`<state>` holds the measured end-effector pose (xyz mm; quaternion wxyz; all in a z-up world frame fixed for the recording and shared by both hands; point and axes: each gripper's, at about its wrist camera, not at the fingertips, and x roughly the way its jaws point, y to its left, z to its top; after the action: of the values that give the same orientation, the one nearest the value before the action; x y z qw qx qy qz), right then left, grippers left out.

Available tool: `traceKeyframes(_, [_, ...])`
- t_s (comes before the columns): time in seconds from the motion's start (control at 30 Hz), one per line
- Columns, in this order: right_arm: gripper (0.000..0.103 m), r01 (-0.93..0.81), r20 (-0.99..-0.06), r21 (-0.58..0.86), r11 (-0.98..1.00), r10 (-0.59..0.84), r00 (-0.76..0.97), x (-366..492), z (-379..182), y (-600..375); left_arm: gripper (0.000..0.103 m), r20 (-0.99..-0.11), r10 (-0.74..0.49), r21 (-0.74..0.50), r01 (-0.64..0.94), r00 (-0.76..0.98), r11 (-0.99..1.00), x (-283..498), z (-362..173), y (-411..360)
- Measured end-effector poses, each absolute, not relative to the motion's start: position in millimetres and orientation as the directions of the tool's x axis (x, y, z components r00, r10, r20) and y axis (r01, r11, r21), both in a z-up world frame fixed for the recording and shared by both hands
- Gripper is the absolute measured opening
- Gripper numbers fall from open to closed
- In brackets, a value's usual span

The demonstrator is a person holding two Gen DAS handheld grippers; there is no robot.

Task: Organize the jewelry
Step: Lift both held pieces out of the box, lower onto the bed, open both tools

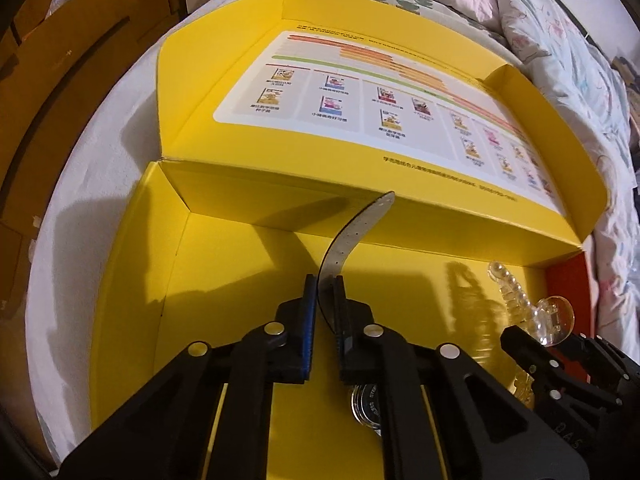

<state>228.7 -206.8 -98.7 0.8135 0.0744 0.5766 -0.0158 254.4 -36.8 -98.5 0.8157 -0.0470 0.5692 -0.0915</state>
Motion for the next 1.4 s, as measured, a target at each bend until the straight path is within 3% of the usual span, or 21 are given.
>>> traceKeyframes(0.43, [0.049, 0.107, -0.904, 0.177, 0.978, 0.118, 0.411, 210.3, -47.7, -211.1, 0.003, -0.868, -0.337, -0.3, 0.155, 0.365, 0.941, 238.9, -47.9, -36.0])
traceKeyframes(0.97, [0.049, 0.122, -0.892, 0.151, 0.981, 0.081, 0.445, 174.5, -1.4, -220.3, 0.003, -0.815, -0.385, -0.331, 0.199, 0.433, 0.923, 208.9, 10.4, -35.3])
traceKeyframes(1.4, [0.049, 0.161, -0.851, 0.155, 0.975, 0.049, 0.523, 110.2, 67.9, -244.6, 0.003, -0.752, -0.441, -0.345, 0.277, 0.49, 0.897, 144.5, 83.7, -28.6])
